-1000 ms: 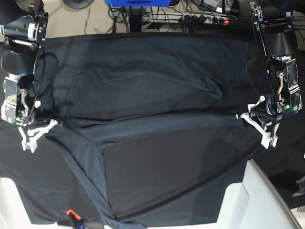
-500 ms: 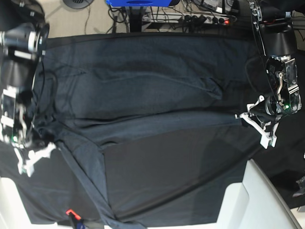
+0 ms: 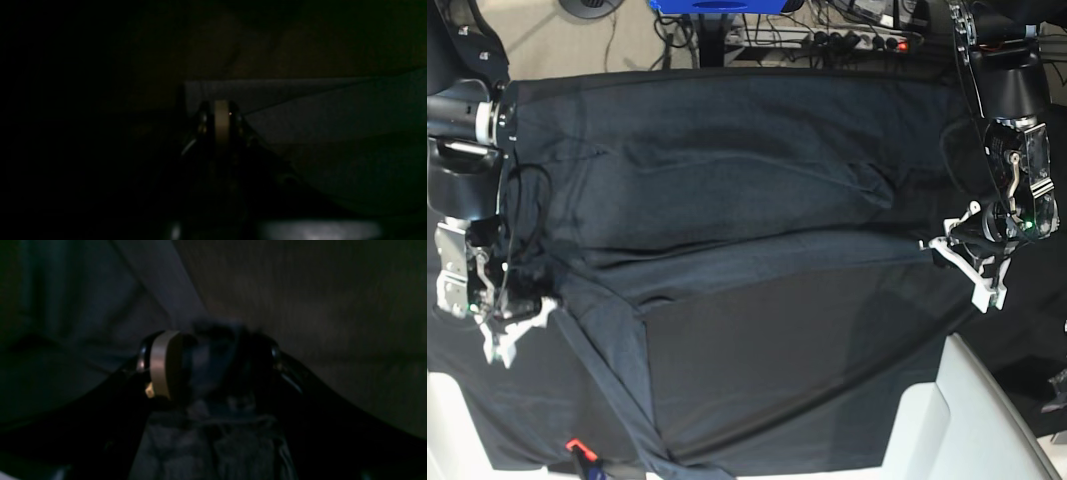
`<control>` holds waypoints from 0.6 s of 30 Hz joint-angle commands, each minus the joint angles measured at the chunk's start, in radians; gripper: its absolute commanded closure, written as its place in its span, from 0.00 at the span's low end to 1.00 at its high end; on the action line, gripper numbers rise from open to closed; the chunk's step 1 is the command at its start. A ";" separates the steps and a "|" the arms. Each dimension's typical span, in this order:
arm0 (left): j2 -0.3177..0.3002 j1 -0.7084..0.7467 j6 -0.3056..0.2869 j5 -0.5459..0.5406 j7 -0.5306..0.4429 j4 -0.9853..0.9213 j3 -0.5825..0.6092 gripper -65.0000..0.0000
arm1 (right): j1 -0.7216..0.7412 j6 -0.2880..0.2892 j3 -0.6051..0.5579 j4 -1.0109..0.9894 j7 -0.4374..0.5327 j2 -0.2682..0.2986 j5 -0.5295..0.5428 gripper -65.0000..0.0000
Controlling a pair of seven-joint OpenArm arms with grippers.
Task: Fold the T-shirt properly
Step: 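Lower both grippers and pull the held edges back toward the hem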
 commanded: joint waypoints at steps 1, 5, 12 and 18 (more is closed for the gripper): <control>-0.016 -0.015 0.001 -0.008 -0.017 0.014 -0.004 1.00 | 0.035 -0.003 0.003 0.013 0.022 0.010 0.005 0.52; -0.016 -0.015 0.001 -0.008 -0.017 0.014 -0.004 1.00 | 0.030 -0.004 0.003 0.008 0.048 0.012 0.005 0.53; -0.016 -0.015 0.001 -0.008 -0.017 0.012 -0.004 1.00 | 0.029 -0.004 0.003 0.008 0.050 0.012 0.005 0.53; -0.016 -0.015 0.001 -0.008 -0.017 0.012 -0.004 1.00 | 0.034 -0.003 0.001 0.008 0.050 0.012 0.005 0.91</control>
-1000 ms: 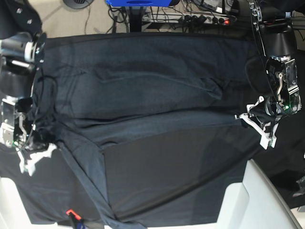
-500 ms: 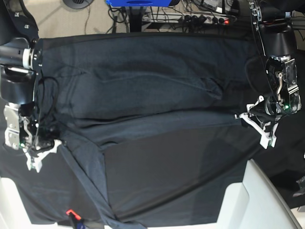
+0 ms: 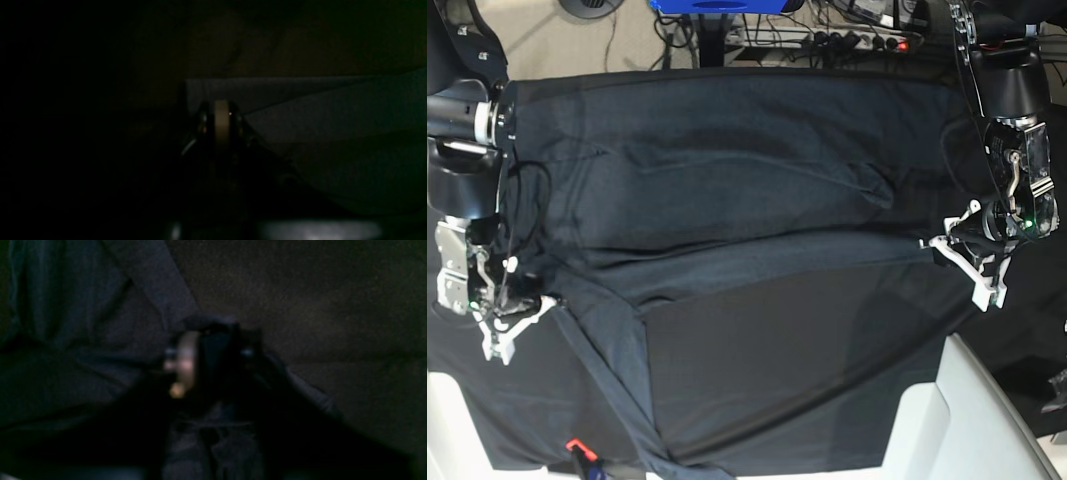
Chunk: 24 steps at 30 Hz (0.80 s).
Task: Fold the T-shirt properly
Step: 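Lower both grippers and pull the held edges back toward the hem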
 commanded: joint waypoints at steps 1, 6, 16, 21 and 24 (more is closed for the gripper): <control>-0.016 -0.017 0.001 -0.008 -0.017 0.013 -0.004 1.00 | 0.035 0.002 0.001 0.016 0.015 0.010 0.004 0.97; -0.014 -0.020 0.001 -0.008 -0.017 0.013 -0.004 1.00 | 0.036 0.000 0.001 0.023 0.016 0.009 0.004 1.00; -0.014 -0.082 0.001 -0.008 -0.016 0.022 -0.006 1.00 | 0.055 0.008 0.001 0.026 0.111 0.003 0.006 1.00; -0.016 -0.102 0.001 -0.008 -0.011 0.022 -0.007 1.00 | 0.059 0.011 0.003 0.027 0.123 0.001 0.009 1.00; -0.016 -0.119 0.001 -0.008 0.014 0.025 -0.013 1.00 | 0.052 0.057 0.003 0.055 0.170 0.001 0.011 1.00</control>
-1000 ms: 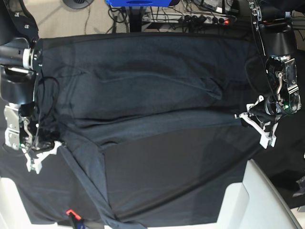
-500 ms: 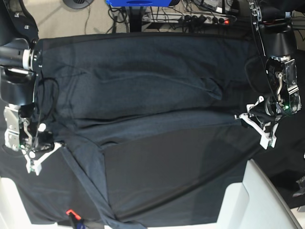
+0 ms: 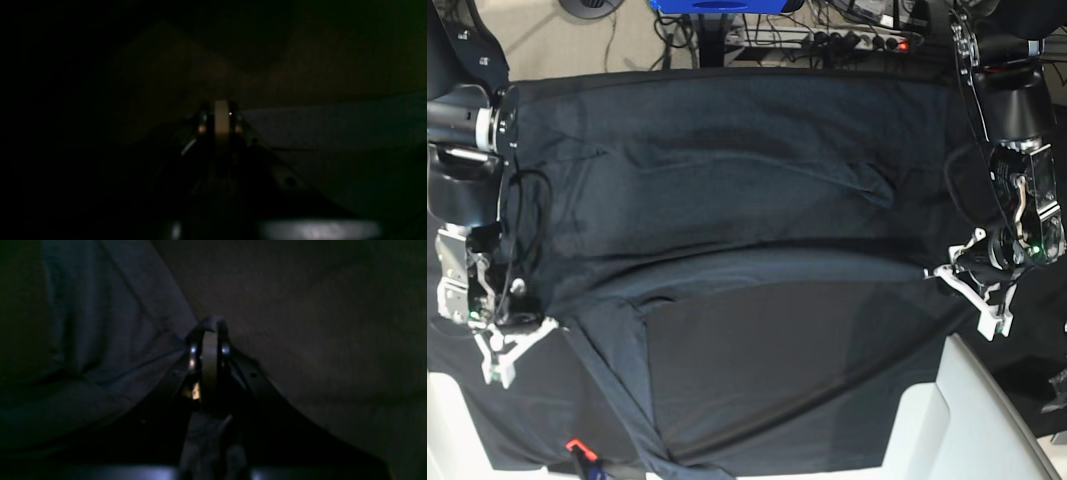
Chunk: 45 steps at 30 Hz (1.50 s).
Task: Fold the T-shirt properly
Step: 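Lower both grippers and pull the held edges back toward the hem, then hold the side edges with both grippers and drag them toward the collar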
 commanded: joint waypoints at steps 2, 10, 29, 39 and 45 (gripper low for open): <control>-0.016 -0.030 0.001 -0.011 -0.022 0.023 -0.010 1.00 | 0.037 0.002 0.003 0.017 0.031 0.010 0.002 1.00; -0.018 -0.065 0.001 -0.011 -0.020 0.023 -0.011 1.00 | 0.039 0.000 0.004 0.015 0.035 0.010 0.001 1.00; -0.022 0.048 0.001 -0.012 -0.019 0.176 -0.011 1.00 | -0.015 0.000 0.003 0.021 -0.008 0.029 -0.002 1.00; -0.024 0.122 0.001 -0.012 -0.019 0.227 -0.011 1.00 | -0.037 0.000 0.003 0.023 -0.037 0.032 -0.002 1.00; -0.024 0.113 0.001 -0.012 -0.019 0.227 -0.011 1.00 | -0.024 0.005 0.003 0.076 -0.035 0.027 -0.002 1.00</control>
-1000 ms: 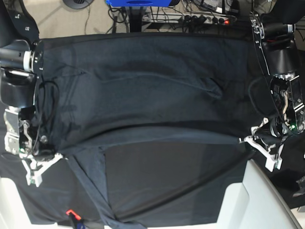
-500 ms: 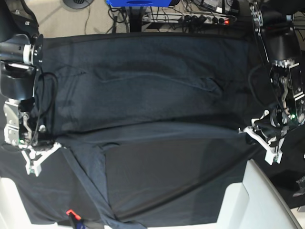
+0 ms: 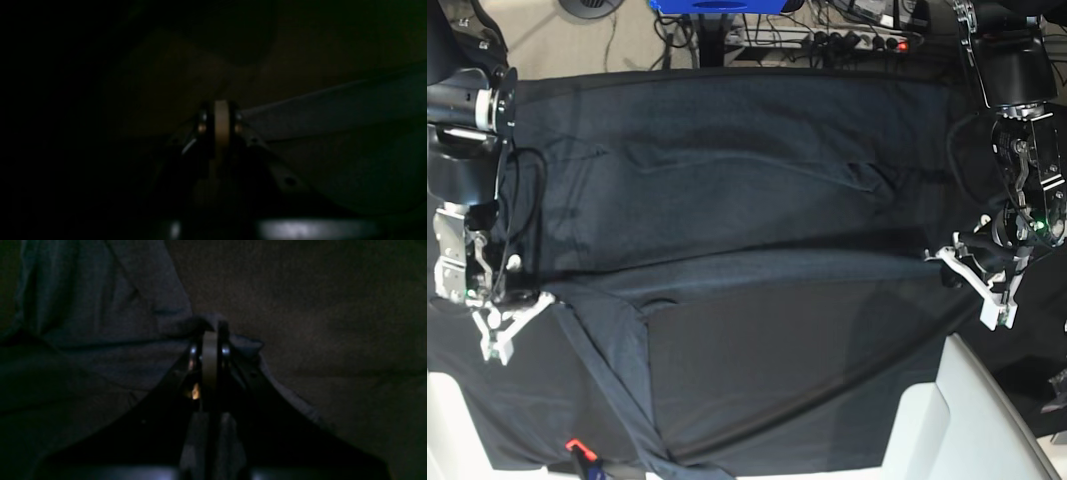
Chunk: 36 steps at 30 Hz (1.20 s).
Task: Fold the T-shirt properly
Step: 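Hold the side edges with both grippers and drag them toward the collar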
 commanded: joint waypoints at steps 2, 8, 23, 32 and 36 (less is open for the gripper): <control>-0.018 -0.021 0.001 -0.010 -0.020 0.017 -0.006 1.00 | 0.042 -0.002 0.001 0.051 0.023 0.012 0.008 1.00; -0.018 -0.021 0.001 -0.010 -0.020 0.017 -0.006 1.00 | 0.047 -0.003 0.001 0.056 0.023 0.010 0.008 1.00; -0.019 -0.022 0.001 -0.010 -0.020 0.017 -0.017 1.00 | 0.047 0.006 0.001 0.062 0.084 -0.011 0.014 1.00; -0.018 -0.022 0.001 -0.010 -0.020 0.013 -0.066 1.00 | 0.047 -0.002 0.002 0.056 0.098 -0.011 0.011 1.00; -0.018 -0.022 0.001 -0.010 -0.020 0.011 -0.066 1.00 | 0.045 -0.005 0.002 0.054 0.098 -0.013 0.011 1.00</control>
